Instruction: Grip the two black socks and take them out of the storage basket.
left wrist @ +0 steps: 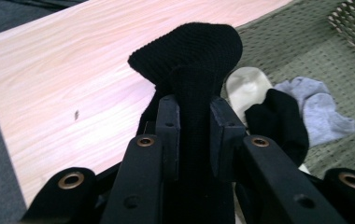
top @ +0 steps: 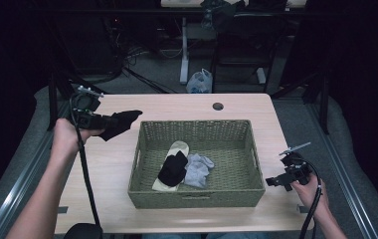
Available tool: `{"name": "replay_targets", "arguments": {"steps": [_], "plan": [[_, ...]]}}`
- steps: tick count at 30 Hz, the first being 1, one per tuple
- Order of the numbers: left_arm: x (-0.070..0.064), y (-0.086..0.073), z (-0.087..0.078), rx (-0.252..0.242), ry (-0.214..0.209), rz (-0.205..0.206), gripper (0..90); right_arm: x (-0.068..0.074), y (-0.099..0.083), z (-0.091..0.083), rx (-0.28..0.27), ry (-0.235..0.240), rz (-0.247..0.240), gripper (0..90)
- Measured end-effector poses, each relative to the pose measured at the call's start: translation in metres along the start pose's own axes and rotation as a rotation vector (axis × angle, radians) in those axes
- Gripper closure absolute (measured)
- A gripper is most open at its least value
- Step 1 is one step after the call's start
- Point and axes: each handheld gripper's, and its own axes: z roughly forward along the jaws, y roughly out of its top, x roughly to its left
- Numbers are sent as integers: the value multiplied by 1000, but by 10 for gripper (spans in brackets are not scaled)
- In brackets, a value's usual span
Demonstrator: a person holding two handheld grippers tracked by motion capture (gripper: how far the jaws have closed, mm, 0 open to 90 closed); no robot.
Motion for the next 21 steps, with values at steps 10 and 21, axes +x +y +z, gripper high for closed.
{"name": "replay_targets", "arguments": {"steps": [10, 21], "plan": [[24, -26, 2, -1, 45, -89, 771, 0, 0, 0, -1, 0, 1, 20], [43, -55, 22, 26, 79, -170, 771, 0, 0, 0, -1, 1, 1, 20]]}}
